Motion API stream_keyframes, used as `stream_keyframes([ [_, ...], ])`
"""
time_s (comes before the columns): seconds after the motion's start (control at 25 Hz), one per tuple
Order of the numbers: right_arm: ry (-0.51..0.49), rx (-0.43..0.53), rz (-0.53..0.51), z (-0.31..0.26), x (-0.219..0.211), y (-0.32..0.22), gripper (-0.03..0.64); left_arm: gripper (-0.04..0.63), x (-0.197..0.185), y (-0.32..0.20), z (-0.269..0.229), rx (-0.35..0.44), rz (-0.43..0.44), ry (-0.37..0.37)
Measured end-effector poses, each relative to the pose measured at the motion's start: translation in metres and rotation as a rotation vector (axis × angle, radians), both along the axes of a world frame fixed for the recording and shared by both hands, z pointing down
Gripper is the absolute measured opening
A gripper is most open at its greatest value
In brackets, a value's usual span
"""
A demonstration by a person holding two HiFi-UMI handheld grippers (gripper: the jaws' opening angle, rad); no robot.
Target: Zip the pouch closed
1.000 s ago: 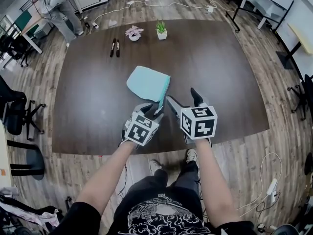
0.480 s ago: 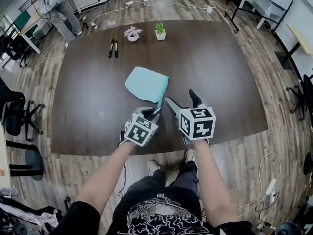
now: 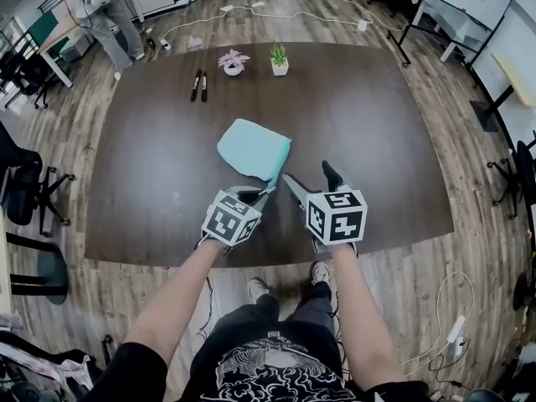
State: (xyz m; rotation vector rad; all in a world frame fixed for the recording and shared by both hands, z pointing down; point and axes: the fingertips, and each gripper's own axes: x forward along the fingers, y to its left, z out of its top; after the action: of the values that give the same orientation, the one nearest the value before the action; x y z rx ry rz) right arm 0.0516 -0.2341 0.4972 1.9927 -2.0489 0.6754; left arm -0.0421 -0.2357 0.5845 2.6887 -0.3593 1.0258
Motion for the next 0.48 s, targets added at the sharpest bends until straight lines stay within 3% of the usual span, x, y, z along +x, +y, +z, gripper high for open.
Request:
stream_keyframes([
  [0.48, -0.025, -0.010, -0.134, -0.004, -0.009, -0.012, 0.396, 0.025, -0.008, -0.002, -0.030, -0.120, 0.017, 0.078],
])
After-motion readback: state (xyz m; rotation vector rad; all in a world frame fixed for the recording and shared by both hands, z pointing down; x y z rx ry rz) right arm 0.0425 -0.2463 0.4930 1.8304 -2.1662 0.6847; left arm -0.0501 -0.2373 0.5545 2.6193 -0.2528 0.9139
